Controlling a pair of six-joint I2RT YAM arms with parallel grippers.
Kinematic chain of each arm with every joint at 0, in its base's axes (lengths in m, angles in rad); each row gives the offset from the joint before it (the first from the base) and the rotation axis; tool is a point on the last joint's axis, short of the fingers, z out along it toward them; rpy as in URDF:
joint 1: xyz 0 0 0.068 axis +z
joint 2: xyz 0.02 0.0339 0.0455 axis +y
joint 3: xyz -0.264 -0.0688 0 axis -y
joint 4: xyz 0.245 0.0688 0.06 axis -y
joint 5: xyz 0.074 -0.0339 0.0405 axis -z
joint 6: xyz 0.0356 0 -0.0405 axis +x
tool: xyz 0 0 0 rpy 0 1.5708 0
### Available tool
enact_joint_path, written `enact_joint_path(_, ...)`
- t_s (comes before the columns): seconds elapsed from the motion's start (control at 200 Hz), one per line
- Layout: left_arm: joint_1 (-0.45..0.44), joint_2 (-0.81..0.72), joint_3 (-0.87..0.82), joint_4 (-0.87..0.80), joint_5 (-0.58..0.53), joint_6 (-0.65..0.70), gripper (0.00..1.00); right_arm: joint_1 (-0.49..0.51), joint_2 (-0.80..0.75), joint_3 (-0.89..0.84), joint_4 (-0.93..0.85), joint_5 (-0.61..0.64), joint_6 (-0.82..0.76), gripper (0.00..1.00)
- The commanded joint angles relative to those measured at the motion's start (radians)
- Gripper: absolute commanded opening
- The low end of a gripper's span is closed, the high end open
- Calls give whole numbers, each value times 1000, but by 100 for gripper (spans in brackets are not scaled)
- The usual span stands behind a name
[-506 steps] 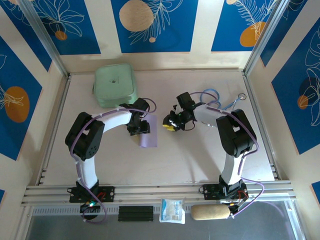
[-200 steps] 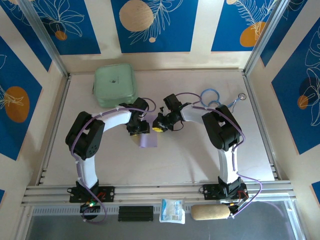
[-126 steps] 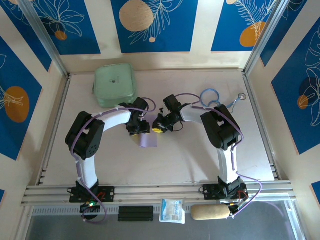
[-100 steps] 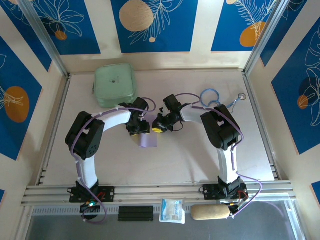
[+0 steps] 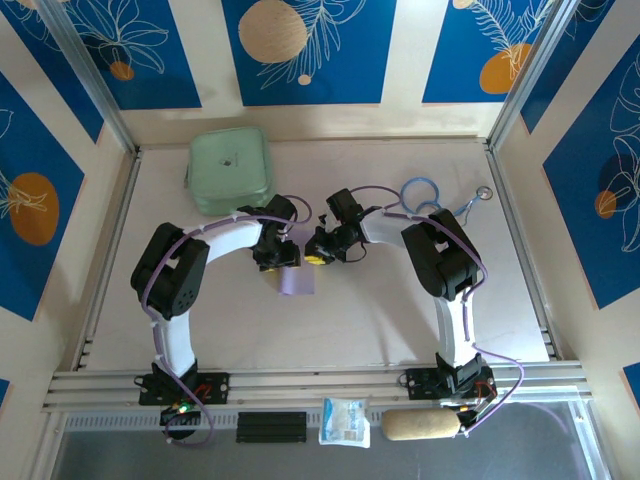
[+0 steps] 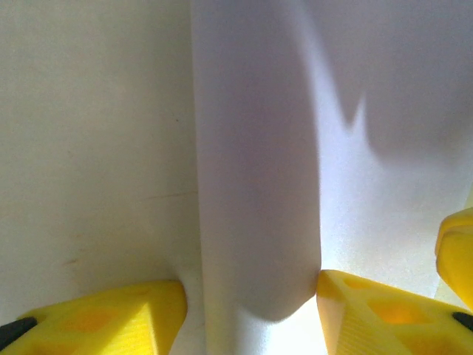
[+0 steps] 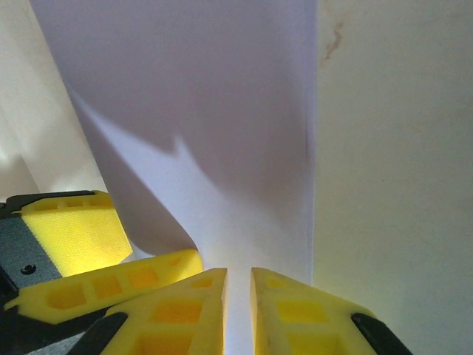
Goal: Fold a paper plane with a square sheet of paper (pick it up from the middle)
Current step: Hold the square sheet of paper at the center of the table.
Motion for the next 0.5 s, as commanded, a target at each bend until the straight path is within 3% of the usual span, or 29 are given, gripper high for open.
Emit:
enact_joint_path(0.0, 2, 105, -52, 33, 36, 24, 56, 4, 27, 0, -44, 18, -26, 16)
enact_joint_path(0.3, 3, 92, -45, 28, 32, 13, 56, 3, 68, -42, -71, 76, -50, 11)
enact_joint_path(0.495, 4, -4, 6, -12, -4, 0, 56, 1, 96, -55, -111, 124, -80, 7)
